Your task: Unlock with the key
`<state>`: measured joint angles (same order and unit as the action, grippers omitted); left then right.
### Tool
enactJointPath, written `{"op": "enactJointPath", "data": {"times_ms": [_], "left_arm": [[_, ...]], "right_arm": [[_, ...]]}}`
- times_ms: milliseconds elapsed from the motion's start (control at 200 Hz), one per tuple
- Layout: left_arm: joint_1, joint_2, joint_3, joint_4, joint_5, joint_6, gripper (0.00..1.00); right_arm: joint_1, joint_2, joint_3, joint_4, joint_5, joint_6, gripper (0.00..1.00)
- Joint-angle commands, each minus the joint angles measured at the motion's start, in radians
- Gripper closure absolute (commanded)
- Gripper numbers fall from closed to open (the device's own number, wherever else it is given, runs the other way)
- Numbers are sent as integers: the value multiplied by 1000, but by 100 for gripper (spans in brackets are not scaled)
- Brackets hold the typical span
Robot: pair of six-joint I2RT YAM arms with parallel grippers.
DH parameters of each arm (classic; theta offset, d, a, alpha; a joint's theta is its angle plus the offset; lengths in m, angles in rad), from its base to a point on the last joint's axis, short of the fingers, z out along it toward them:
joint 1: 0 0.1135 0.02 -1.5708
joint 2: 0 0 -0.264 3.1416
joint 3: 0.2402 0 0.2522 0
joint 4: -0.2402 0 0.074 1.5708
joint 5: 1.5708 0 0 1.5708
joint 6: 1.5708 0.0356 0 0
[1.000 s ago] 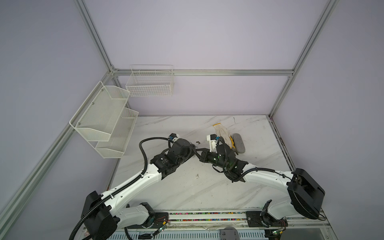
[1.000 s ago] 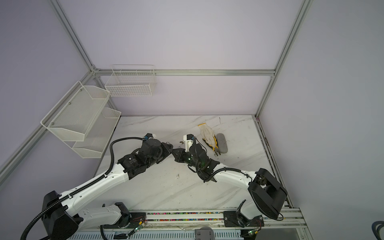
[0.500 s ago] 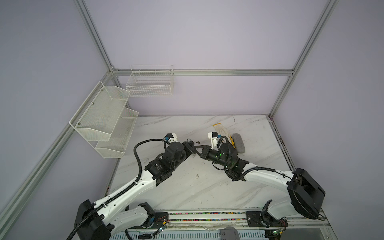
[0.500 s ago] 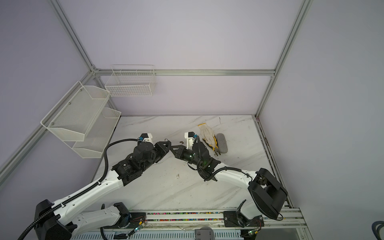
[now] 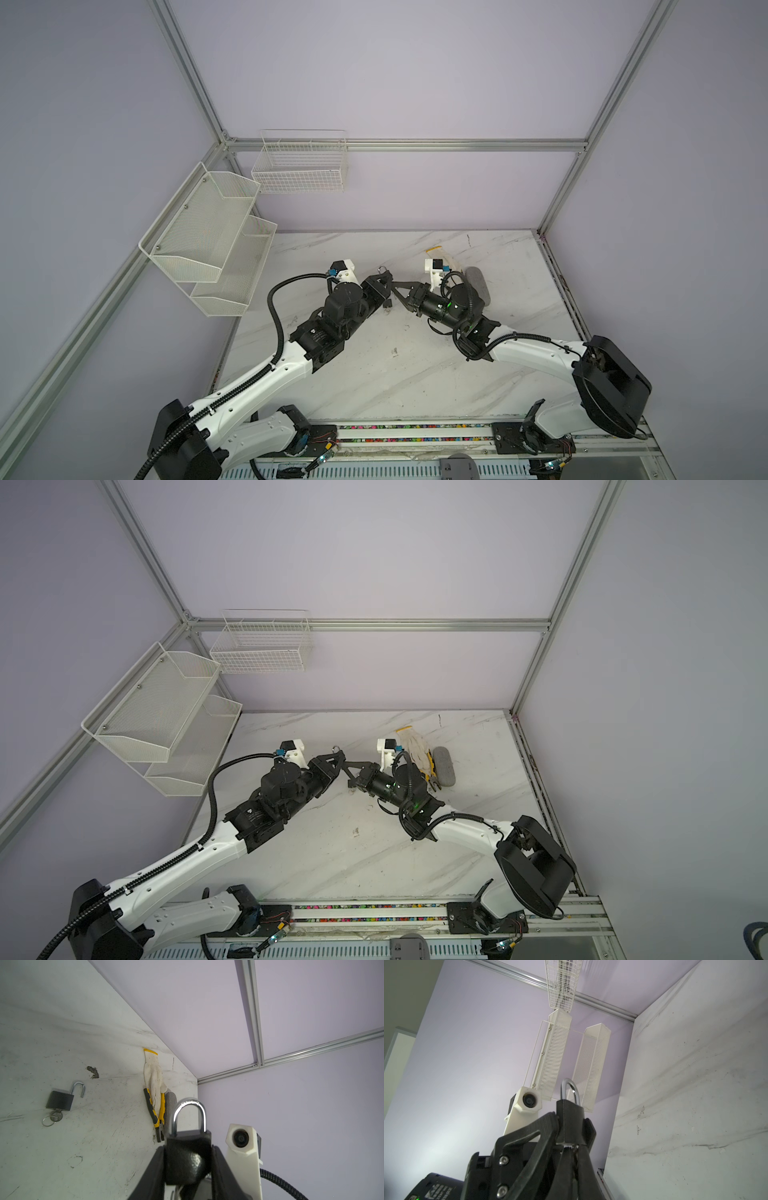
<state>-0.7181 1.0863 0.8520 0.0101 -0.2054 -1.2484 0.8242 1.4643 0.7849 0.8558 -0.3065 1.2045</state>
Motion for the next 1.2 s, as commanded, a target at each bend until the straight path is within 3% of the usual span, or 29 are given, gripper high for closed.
{"op": "enactJointPath", "data": {"times_ms": [0,280,505,620,775,940,1060,1195], "left_arm": [[-19,9,-37,116,118,-42,100],[-19,14,-33,136,130,-49,100],[-18,-19,-13,52,82,-13,100],[-14,-51,-10,0,35,23,63],[-11,-78,20,-76,-9,95,33],[-9,-96,51,-153,-74,158,20],[-9,-66,115,-215,-71,214,10],[-6,36,241,-372,-46,264,9]], "right_arm": [[26,-27,7,170,-97,89,100],[25,-40,-2,217,-93,111,100],[16,-81,-19,67,-38,25,100],[15,-136,5,-101,31,-104,100],[15,-169,57,-293,115,-230,100],[19,-165,82,-369,161,-319,100],[64,-151,159,-516,269,-446,100],[94,-129,220,-604,320,-527,100]]}}
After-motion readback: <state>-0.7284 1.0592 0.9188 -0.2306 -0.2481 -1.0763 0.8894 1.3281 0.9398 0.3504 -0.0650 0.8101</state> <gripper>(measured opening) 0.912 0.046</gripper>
